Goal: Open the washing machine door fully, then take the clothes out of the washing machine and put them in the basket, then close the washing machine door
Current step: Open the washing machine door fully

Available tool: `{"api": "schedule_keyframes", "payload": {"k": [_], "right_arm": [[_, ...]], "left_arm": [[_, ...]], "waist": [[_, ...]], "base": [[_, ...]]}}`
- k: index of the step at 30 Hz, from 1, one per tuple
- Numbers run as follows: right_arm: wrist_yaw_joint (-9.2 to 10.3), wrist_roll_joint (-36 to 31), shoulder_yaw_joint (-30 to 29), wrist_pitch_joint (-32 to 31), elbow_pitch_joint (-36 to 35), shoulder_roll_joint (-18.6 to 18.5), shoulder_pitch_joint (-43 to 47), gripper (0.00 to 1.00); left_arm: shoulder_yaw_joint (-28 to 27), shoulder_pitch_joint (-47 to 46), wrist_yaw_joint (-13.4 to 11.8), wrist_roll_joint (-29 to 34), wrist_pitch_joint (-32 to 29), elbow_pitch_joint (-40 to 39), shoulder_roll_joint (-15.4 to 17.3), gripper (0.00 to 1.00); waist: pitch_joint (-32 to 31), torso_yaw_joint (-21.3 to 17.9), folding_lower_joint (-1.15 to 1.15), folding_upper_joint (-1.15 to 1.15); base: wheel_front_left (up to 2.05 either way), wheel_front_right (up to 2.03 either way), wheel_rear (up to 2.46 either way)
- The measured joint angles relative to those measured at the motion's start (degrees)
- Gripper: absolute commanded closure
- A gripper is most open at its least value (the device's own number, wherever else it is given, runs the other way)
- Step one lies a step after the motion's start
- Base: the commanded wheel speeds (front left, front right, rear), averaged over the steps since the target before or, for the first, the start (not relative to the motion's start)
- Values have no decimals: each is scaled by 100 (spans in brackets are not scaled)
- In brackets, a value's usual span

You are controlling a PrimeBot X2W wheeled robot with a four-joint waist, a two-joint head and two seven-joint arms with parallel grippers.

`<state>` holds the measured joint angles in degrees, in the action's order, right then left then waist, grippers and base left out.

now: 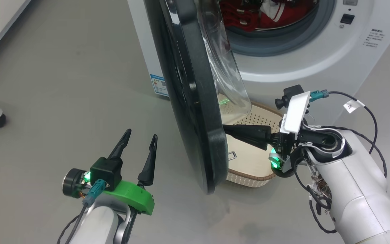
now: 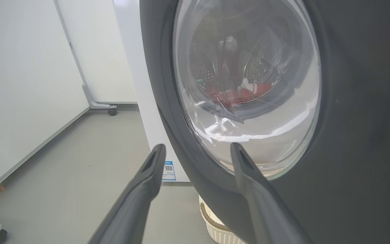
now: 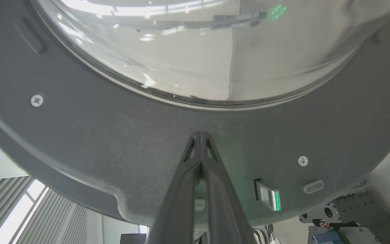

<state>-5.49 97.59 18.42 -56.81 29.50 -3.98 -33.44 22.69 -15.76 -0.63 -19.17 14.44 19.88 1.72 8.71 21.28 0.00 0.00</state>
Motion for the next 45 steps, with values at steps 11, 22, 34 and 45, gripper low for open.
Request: {"api": "schedule_keyframes", "payload": {"k": [11,22,34,45], "right_arm": [[-1,436,519,181,-171,4,113,100],[-36,602,929,427,-267,10,191,100],[-51,798,754,882,-278,41,283,100],[-101,775,190,1457,-449,-102,823,0]], "left_arm": [[7,62,-8,-42,0,1,3,0],[-11,143,-11,-43,0,0,5,0],[-153,176,-58,-21,0,-5,16,0],[-331,201,-94,26,0,-10,18,0]], "waist": [[-116,271,0,0],[-175,322,0,0],[-202,205,0,0],[-241,34,0,0]], "base": [[0,0,0],[0,0,0],[0,0,0],[0,0,0]]}}
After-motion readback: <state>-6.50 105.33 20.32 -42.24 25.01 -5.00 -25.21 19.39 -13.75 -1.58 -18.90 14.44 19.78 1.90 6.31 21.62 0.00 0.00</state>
